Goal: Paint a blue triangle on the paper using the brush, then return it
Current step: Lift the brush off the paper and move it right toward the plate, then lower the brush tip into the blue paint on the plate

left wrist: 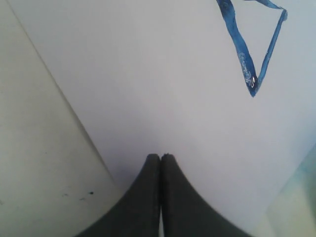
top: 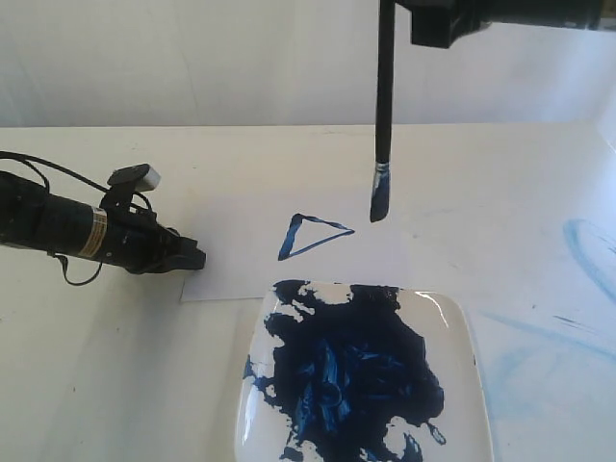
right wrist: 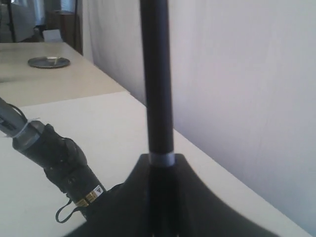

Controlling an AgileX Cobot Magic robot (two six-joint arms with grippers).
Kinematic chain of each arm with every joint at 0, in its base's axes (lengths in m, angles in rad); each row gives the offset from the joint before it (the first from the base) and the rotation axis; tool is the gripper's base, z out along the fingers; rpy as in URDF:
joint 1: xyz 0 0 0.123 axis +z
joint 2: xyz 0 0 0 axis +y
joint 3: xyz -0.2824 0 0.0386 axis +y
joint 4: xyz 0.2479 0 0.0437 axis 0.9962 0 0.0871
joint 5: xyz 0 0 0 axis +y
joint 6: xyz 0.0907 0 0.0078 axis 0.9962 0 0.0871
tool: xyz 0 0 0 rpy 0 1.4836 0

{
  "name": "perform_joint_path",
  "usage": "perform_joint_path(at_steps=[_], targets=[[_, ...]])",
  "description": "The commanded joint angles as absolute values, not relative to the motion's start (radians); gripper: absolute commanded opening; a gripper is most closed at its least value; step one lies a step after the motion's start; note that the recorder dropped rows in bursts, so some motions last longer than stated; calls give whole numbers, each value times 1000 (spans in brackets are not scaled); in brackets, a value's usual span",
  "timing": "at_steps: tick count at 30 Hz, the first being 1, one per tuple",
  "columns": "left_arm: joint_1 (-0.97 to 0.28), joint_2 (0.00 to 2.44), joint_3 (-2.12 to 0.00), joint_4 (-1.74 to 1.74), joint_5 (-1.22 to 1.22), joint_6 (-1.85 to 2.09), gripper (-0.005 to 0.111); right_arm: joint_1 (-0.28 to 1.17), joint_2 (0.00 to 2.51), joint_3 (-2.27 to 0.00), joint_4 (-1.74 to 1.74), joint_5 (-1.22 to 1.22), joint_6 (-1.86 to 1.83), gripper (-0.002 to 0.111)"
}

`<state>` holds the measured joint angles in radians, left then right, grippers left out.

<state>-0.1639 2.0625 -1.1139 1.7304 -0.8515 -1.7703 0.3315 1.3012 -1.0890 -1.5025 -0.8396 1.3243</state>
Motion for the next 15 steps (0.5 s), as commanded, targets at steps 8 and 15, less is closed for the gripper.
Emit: perform_joint_path(at_steps=[8,15], targets=[[-165,2063,-1117,1744,-837,-1771,0,326,1063,-849,-1275,-658,1349,0],[-165,2063,-1117,1744,-837,-1771,0,326,961,-725,-971,-490,1307,0]])
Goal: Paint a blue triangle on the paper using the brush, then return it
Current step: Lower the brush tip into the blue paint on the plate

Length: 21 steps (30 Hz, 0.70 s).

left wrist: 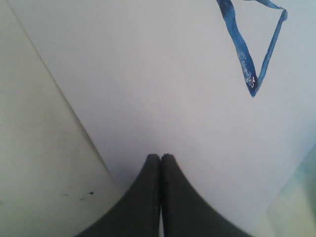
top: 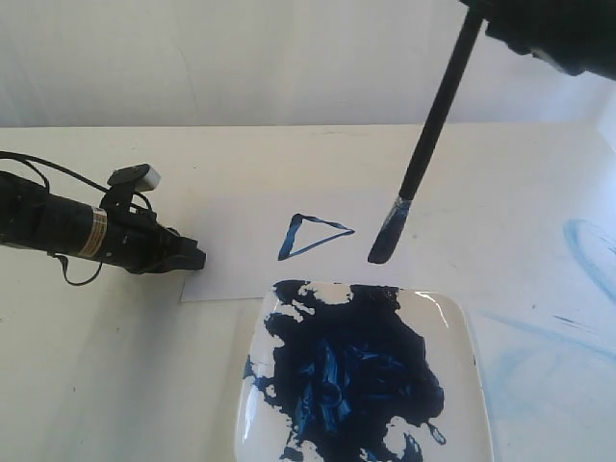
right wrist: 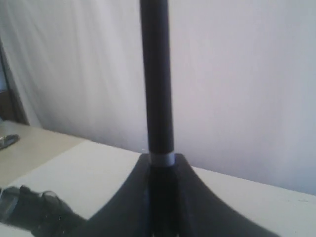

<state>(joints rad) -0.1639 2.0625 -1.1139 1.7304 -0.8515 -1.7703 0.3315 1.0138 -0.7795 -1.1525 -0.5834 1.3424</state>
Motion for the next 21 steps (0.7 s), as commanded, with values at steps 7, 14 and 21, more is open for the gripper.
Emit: perform_joint_path(at_steps=[7,14,21], targets=[[-165,2063,-1117,1744,-837,-1771,0,326,904,-619,-627,-432,1256,0],[-165,2063,-1117,1744,-837,-1771,0,326,906,-567,-638,-414,1269,0],[-165,2063,-1117,1744,-837,-1771,0,328,908,-566,-704,-484,1337,0]])
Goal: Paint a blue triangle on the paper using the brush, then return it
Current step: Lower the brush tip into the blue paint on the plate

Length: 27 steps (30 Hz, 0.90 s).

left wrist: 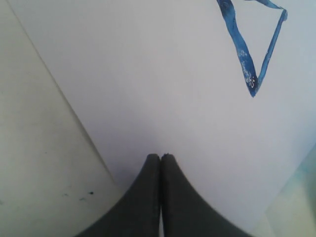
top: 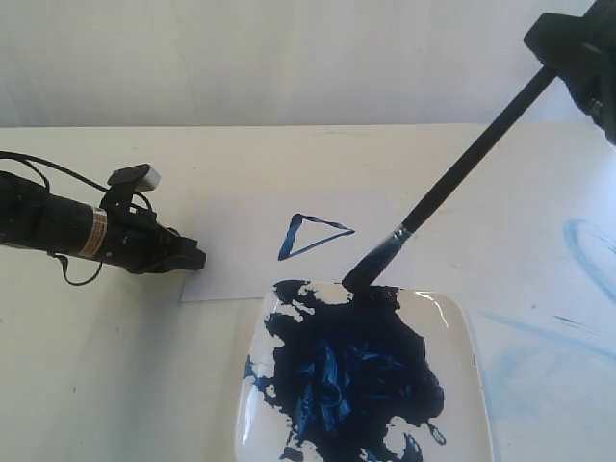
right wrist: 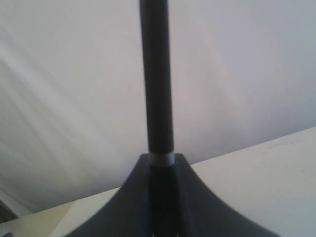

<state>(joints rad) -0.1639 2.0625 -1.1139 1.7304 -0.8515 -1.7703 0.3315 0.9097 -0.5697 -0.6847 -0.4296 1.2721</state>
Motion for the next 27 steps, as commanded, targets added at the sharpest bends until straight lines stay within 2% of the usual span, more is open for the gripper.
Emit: perform_joint_path(at_steps=[1,10,27], targets=[[-165,2063,-1117,1744,-837,-1771,0,328,912,-566,-701,-492,1402,0],[-165,2063,-1117,1744,-837,-1771,0,328,993,-539,-658,-345,1717,0],[-165,2063,-1117,1744,-837,-1771,0,328,1060,-358,-480,-271,1724,0]])
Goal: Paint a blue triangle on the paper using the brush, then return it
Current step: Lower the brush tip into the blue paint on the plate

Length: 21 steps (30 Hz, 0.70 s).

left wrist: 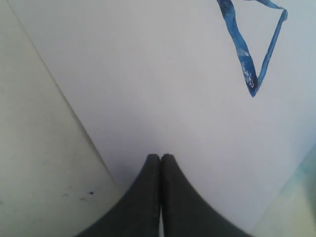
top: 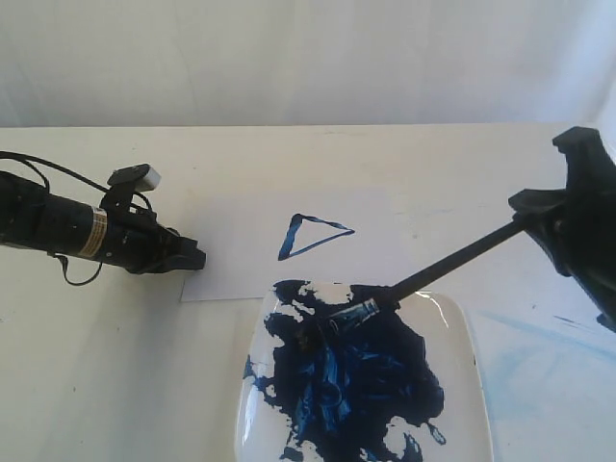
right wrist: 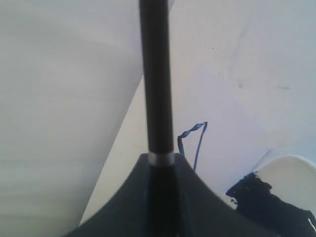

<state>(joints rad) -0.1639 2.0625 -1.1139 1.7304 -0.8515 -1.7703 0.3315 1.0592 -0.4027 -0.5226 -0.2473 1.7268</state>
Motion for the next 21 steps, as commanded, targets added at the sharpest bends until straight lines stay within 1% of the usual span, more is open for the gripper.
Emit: perform_joint_path(at_steps=[1,8,10,13,17,21], targets=[[-165,2063,-1117,1744,-837,-1771,0,328,1060,-339,-449,-274,1724,0],[-165,2063,-1117,1744,-837,-1771,0,325,1060,-258,-297,-242,1639,0],[-165,2063,-1117,1744,-837,-1771,0,316,1060,-251,-136,-242,1531,0],[-165,2063,-1117,1744,-837,-1771,0,310,1060,-236,17,-261,1414,0],[-165,2063,-1117,1744,-837,-1771,0,310,1078,-229,45,-259,1380,0],[-165,2063,-1117,1744,-837,-1771,0,308,1148,-229,106,-268,1347,0]])
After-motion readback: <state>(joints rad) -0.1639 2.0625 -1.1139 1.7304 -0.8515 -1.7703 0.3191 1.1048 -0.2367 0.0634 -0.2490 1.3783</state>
